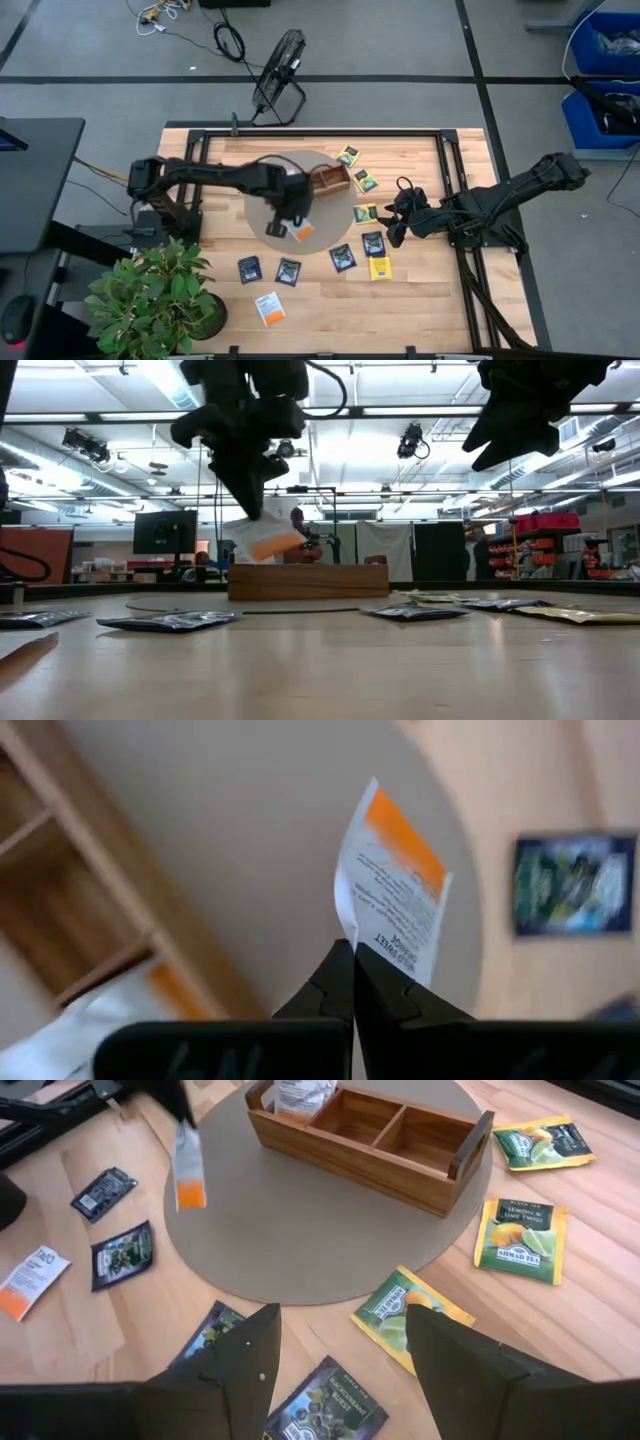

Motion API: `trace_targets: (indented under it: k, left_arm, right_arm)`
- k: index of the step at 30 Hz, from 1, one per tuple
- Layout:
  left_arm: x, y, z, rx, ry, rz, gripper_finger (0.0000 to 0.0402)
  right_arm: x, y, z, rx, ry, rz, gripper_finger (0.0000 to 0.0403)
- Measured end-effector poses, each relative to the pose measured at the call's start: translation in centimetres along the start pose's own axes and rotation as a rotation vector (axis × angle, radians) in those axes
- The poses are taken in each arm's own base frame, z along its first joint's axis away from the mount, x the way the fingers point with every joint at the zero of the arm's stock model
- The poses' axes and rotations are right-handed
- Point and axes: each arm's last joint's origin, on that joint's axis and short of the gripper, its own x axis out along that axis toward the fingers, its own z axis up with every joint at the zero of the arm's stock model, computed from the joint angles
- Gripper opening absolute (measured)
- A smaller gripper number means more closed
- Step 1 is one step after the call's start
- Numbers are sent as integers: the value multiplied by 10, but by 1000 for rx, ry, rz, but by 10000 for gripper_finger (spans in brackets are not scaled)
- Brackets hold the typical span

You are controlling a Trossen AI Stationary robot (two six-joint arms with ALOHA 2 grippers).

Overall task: Pick & Place Tea
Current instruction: Put the white tea bag into the left section of the wooden organizer

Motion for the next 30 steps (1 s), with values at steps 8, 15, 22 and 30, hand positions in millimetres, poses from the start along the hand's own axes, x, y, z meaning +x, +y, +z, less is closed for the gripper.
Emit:
trace_targets:
  k: [8, 15, 22, 30]
  left_arm:
    - [-34, 39, -5, 120, 101, 144, 3]
    - [-48, 69, -15, 202, 194, 306, 3]
    - [-42, 83, -27, 192, 271, 288, 3]
    - [-27, 80, -22, 243, 281, 234, 3]
  right_arm:
    - [0, 0, 0, 6, -2, 2, 224]
    - [0, 0, 0, 8, 1, 6, 224]
    - [0, 0, 0, 22, 5, 9, 224]
    - [0, 0, 0, 26, 6, 8, 224]
